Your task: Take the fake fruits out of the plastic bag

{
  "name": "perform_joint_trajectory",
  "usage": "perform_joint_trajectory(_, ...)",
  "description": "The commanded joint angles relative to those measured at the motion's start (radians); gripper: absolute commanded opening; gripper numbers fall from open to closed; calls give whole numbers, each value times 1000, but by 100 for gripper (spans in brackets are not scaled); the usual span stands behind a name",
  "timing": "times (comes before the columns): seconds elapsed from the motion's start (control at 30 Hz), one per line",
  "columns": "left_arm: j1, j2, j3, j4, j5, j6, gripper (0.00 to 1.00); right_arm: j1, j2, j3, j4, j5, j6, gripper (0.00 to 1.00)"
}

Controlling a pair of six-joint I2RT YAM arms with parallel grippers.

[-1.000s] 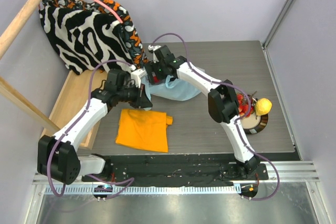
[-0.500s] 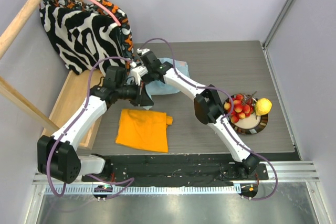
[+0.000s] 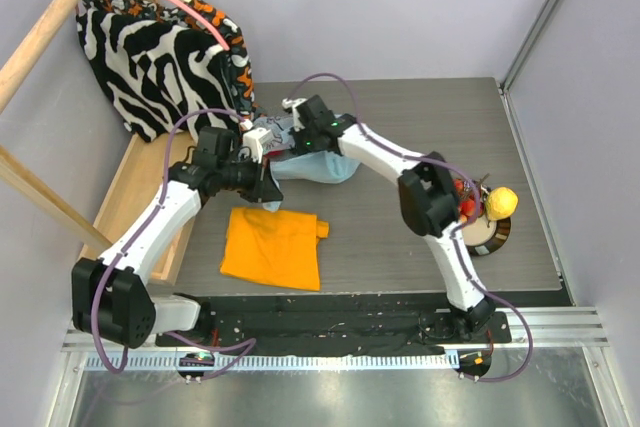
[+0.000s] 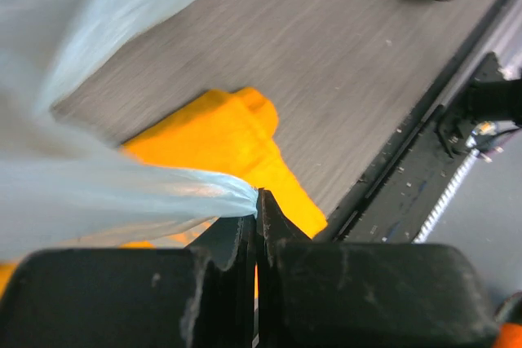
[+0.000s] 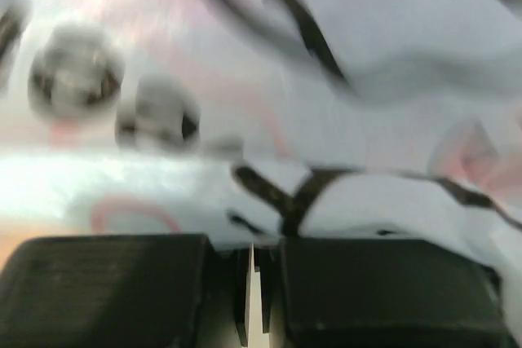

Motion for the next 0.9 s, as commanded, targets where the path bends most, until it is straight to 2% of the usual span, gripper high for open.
perform_joint_trajectory(0.0,15,-52,-5,2,-101,29,0,-48,-316,-190,12,-61,-60,6)
perform_joint_trajectory(0.23,14,-3,-42,48,-137,26,0,-35,-562,-479,9,-124,-136,3)
perform_joint_trajectory(0.4,14,-53,-109,-38,6,-17,0,-34,-753,-742,-5,-101,-193,4)
perform_joint_trajectory(0.5,14,-121,-184,-26,41,-37,0,-35,-851,-832,9,-62,-221,21)
perform_joint_trajectory(0.63,14,-121,-140,-10,72,-26,0,-35,-863,-817,16,-43,-258,25)
perform_joint_trajectory(0.73,14,-69,-18,-30,126,-14,0,-37,-814,-715,-15,-48,-288,25)
perform_joint_trajectory(0.77,15,-60,15,-41,136,-16,0,-38,-801,-635,-34,-61,-311,25)
perform_joint_trajectory(0.87,14,-32,79,-34,165,-34,0,-37,-783,-503,-106,-190,-356,25)
